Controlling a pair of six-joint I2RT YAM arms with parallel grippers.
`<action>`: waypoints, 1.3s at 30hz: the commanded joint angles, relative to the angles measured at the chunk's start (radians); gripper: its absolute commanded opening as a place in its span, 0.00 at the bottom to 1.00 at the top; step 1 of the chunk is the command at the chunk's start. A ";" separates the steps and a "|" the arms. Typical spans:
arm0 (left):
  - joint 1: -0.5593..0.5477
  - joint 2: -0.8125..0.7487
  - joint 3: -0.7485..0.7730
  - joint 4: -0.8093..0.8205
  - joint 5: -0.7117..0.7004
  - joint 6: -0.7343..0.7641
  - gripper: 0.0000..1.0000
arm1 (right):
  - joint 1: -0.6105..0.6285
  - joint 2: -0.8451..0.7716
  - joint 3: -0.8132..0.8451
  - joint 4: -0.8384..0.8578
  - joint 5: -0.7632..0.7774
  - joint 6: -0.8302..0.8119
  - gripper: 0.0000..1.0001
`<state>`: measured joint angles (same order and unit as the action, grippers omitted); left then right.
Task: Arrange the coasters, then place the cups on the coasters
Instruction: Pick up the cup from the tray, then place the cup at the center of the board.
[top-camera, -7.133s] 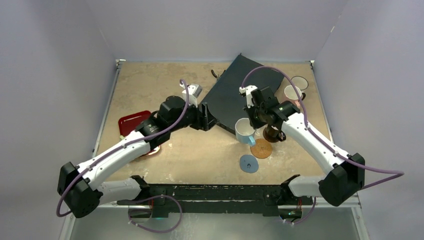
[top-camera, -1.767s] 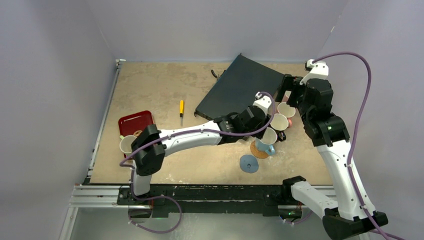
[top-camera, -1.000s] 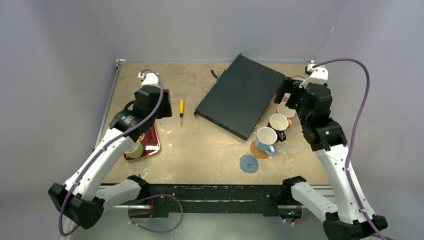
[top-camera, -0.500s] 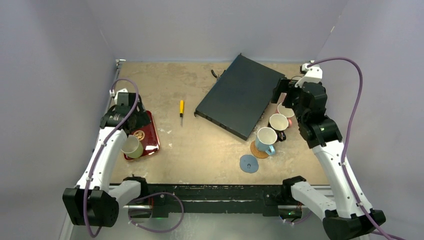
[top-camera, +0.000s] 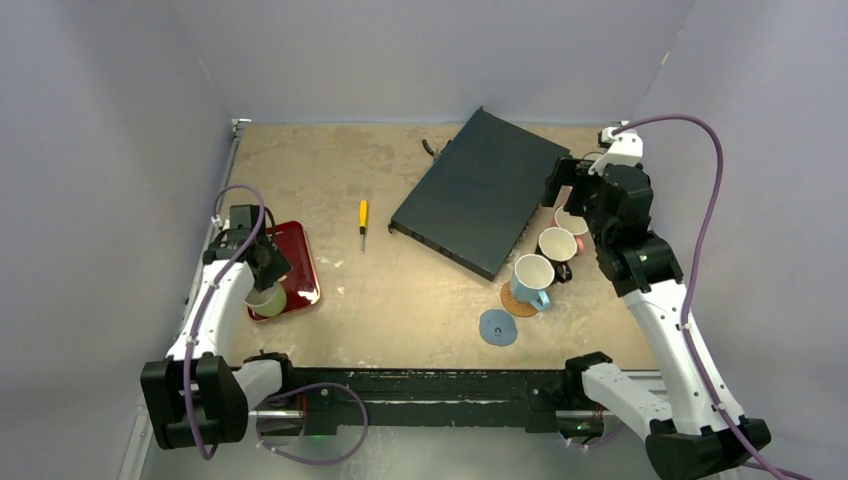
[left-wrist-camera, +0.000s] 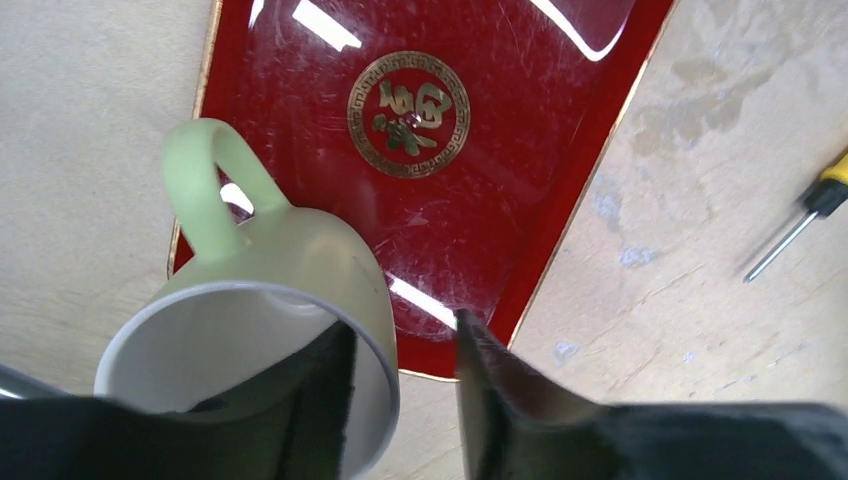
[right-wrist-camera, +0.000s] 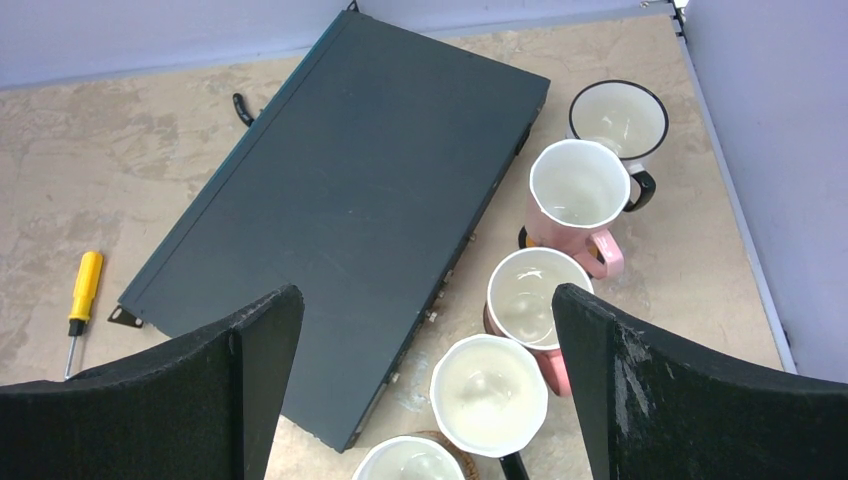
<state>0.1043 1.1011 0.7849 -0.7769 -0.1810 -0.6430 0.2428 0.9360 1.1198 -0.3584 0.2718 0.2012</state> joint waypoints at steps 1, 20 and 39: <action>0.005 0.023 -0.016 0.066 0.067 0.000 0.24 | -0.002 -0.001 -0.001 0.041 0.016 -0.012 0.98; -0.261 0.006 0.325 -0.084 -0.047 -0.031 0.00 | -0.002 0.002 -0.003 0.059 0.015 -0.012 0.98; -0.895 0.191 0.278 0.156 0.099 0.105 0.00 | -0.001 0.010 0.030 0.033 0.029 -0.009 0.98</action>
<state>-0.6968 1.2728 1.0344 -0.7624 -0.1276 -0.6582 0.2428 0.9485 1.1069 -0.3386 0.2787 0.1978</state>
